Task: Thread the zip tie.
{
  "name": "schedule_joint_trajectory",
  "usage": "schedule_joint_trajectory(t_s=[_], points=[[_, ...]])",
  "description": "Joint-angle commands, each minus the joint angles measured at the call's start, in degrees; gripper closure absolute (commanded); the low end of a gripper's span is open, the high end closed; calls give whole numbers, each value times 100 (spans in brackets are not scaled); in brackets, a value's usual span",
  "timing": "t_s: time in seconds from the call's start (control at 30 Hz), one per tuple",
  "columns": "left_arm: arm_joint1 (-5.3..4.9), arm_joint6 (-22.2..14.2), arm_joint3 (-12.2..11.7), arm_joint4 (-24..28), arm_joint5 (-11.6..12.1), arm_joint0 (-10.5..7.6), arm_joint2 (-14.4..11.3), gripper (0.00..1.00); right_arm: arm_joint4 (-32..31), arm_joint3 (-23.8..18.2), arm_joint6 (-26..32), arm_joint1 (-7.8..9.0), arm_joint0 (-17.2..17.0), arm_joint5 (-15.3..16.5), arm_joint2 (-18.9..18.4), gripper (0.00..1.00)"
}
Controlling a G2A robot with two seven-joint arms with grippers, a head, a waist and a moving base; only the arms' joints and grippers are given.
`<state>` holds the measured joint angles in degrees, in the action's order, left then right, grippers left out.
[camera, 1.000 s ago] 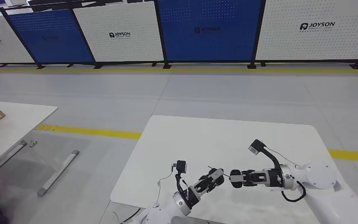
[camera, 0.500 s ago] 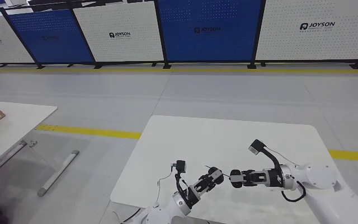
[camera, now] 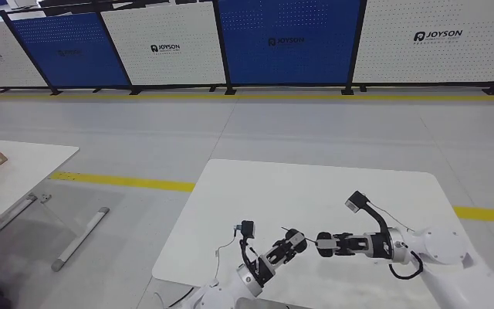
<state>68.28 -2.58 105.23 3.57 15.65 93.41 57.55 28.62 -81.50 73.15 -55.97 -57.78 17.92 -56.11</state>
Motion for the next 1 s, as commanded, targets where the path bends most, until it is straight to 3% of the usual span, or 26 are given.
schedule_joint_trajectory(t_s=[0.0, 0.13, 0.23, 0.3, 0.67, 0.73, 0.8, 0.83, 0.87, 0.93, 0.97], points=[[15, 273, 12, -110, -101, 12, -14, 100, -2, -38, -71, 53, -121, 38, -219, 0], [72, 961, -64, -497, -460, -19, -116, 100, -166, -255, -220, 206, -464, -38, -786, 0], [156, 1566, -151, -760, -800, -91, -352, 100, -456, -576, -430, 341, -828, -309, -1285, 0], [216, 1749, -232, -743, -957, -174, -526, 100, -460, -618, -445, 352, -868, -333, -1330, 0], [230, 1759, -244, -562, -992, -184, -507, 100, -460, -618, -445, 352, -868, -333, -1330, 0], [274, 1646, -221, 71, -1161, -255, -497, 100, -460, -618, -445, 352, -868, -333, -1330, 0], [297, 1601, -264, 123, -1361, -428, -483, 100, -460, -618, -445, 352, -868, -333, -1330, 0], [302, 1512, -301, -29, -1412, -504, -534, 100, -460, -618, -445, 352, -868, -333, -1330, 0], [286, 1201, -377, -421, -1480, -648, -597, 100, -460, -618, -445, 352, -868, -333, -1330, 0], [258, 900, -425, -747, -1366, -752, -574, 100, -460, -618, -445, 352, -868, -333, -1330, 0], [215, 513, -433, -889, -1311, -810, -483, 100, -460, -618, -445, 352, -868, -333, -1330, 0]])
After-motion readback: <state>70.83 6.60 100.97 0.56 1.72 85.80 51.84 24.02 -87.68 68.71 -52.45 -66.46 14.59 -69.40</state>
